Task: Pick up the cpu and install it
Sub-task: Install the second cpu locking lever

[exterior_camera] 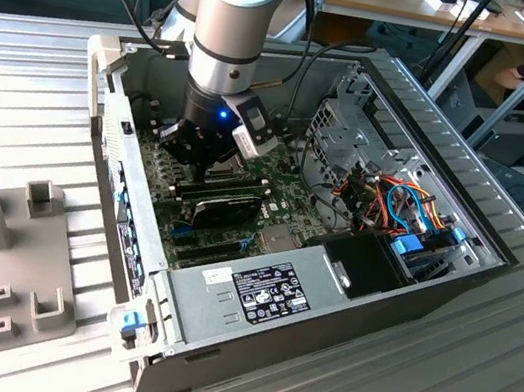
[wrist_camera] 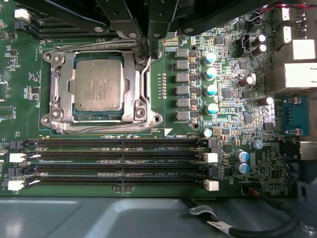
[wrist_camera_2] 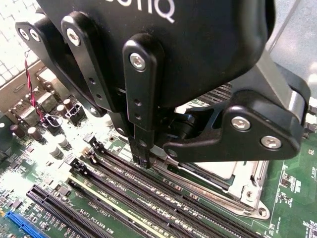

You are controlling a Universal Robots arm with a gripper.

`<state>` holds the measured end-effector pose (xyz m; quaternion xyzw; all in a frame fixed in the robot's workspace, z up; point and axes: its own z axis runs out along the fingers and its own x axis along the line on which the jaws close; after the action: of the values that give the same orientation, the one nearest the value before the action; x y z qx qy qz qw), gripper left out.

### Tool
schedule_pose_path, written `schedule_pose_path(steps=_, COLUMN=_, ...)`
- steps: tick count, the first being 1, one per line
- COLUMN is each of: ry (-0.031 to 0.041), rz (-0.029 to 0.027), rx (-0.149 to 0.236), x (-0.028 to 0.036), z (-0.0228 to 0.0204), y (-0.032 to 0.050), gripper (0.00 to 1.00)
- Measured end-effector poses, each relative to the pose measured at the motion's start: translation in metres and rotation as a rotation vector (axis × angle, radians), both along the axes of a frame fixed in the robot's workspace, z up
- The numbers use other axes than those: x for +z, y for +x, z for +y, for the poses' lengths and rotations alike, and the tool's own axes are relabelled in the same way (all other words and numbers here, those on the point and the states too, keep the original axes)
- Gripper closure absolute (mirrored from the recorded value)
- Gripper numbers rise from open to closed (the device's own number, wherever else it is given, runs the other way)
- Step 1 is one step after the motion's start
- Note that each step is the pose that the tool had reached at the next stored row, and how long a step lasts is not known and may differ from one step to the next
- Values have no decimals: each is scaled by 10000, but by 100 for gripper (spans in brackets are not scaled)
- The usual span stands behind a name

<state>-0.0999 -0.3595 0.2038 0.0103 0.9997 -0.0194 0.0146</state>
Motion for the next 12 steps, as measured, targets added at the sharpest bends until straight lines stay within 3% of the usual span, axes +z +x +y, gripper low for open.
schedule_pose_path(steps=12, ry=7, rz=-3, rx=-1, x=-11, z=8, y=-3, gripper=89)
